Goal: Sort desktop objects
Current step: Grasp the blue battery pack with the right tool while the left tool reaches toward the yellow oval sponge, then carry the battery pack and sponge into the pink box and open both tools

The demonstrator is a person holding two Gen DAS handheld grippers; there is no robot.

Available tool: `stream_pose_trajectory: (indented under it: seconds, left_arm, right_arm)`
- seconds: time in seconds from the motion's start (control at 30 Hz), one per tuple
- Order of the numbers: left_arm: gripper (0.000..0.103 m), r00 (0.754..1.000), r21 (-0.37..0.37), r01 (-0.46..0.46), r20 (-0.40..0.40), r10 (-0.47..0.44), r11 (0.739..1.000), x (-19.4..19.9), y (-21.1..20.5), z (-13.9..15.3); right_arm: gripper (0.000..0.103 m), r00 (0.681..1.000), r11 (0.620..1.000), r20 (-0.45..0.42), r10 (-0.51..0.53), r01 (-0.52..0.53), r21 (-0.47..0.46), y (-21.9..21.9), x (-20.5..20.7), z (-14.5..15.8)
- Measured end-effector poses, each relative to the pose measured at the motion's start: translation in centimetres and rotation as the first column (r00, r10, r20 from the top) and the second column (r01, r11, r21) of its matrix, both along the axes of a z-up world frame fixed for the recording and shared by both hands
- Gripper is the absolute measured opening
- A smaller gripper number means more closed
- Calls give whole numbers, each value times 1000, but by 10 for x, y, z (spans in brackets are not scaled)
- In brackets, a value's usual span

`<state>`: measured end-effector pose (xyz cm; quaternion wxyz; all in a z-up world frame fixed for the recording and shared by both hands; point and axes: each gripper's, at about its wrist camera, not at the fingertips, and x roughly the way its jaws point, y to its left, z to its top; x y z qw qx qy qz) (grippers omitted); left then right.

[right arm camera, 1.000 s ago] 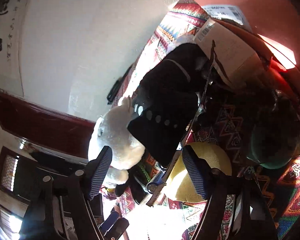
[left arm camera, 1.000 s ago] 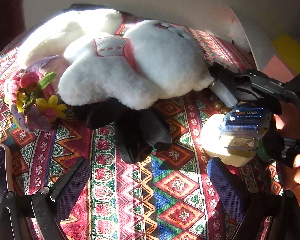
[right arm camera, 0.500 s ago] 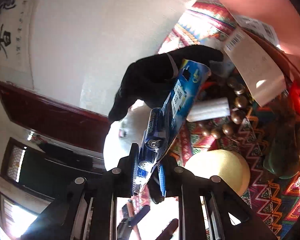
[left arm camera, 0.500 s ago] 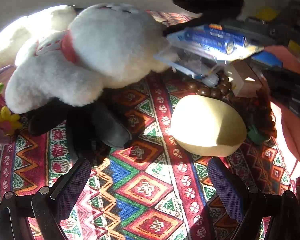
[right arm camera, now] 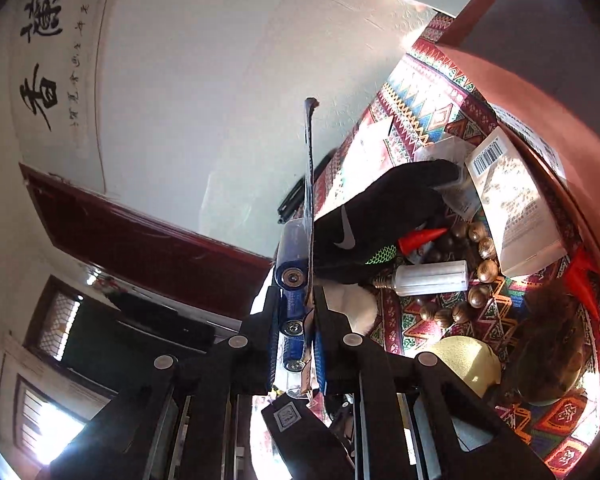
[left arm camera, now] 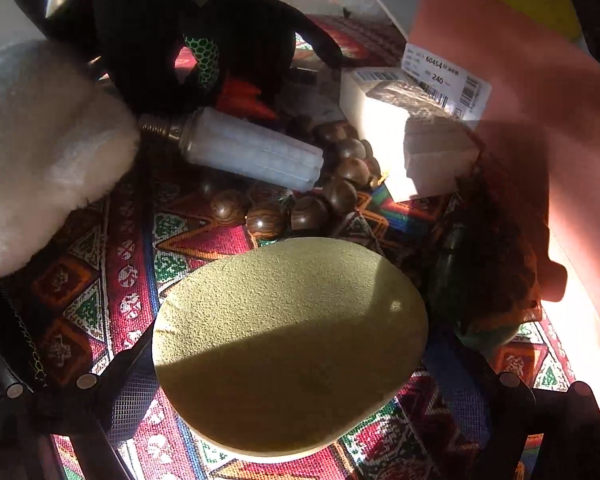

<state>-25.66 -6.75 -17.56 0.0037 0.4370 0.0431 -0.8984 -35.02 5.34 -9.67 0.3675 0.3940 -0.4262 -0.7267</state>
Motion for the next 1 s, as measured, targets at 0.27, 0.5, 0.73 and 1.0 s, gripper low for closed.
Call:
stream_pose_trajectory:
  seconds: [0.27,0.5,0.73,1.0]
  left_arm:
    - [98,994,3,-34,-102,34,999,31,-2,44]
    - [98,974,-7,-31,-223,29,999,56,10,120]
    - [98,953,-15,69,-296,-70,998,52,66,167]
    - [98,918,-58,239,-311,-245,969,30,155,186]
  right_arm:
    - [15,998,997,-30,-50,48,-61,32,14,23]
    - [15,985,976,-82,-150,134,-171,91,39,57]
    - [15,931,924,-137,-337,300,-236,177,69,81]
    - [15,798,808,-138,-586,588,-33,276,92,84]
